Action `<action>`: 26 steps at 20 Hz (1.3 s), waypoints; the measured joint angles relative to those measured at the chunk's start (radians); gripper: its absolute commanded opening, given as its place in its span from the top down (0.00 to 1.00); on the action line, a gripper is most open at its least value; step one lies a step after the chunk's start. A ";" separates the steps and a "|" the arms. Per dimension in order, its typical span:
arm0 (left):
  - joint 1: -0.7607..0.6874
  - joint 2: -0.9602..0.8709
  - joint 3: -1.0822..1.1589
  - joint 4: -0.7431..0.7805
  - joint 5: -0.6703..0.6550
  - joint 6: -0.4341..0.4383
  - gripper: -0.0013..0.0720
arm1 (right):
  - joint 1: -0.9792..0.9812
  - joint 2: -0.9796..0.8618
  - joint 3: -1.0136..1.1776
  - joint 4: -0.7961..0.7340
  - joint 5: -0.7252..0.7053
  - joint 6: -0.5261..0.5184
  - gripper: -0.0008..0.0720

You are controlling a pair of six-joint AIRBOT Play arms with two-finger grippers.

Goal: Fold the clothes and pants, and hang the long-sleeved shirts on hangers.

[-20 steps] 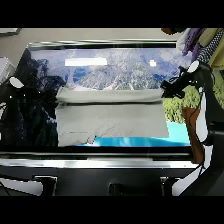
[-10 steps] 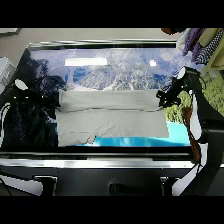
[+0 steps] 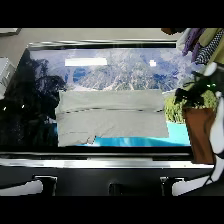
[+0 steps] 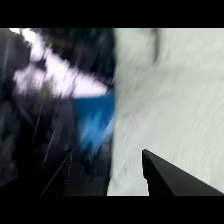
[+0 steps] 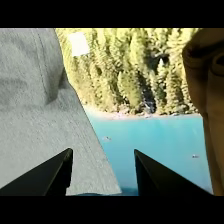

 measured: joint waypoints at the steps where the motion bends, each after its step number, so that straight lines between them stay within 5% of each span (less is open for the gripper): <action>1: 0.031 0.061 -0.097 -0.024 0.011 0.013 0.30 | -0.025 0.043 -0.071 0.043 -0.032 -0.017 0.40; 8: 0.112 0.347 -0.621 -0.228 0.135 0.147 0.30 | -0.048 0.259 -0.462 0.231 -0.212 -0.093 0.42; 17: 0.121 0.392 -0.768 -0.378 0.225 0.244 0.33 | -0.044 0.348 -0.563 0.288 -0.234 -0.119 0.42; 19: 0.121 0.393 -0.773 -0.382 0.235 0.247 0.52 | -0.044 0.355 -0.566 0.294 -0.233 -0.121 0.42; 21: 0.121 0.394 -0.776 -0.380 0.248 0.251 0.86 | -0.044 0.359 -0.568 0.296 -0.233 -0.121 0.43; 22: 0.121 0.394 -0.776 -0.387 0.245 0.253 0.95 | -0.044 0.361 -0.568 0.298 -0.233 -0.121 0.43; 26: 0.121 0.394 -0.777 -0.398 0.227 0.256 0.95 | -0.045 0.378 -0.568 0.275 -0.213 -0.121 0.47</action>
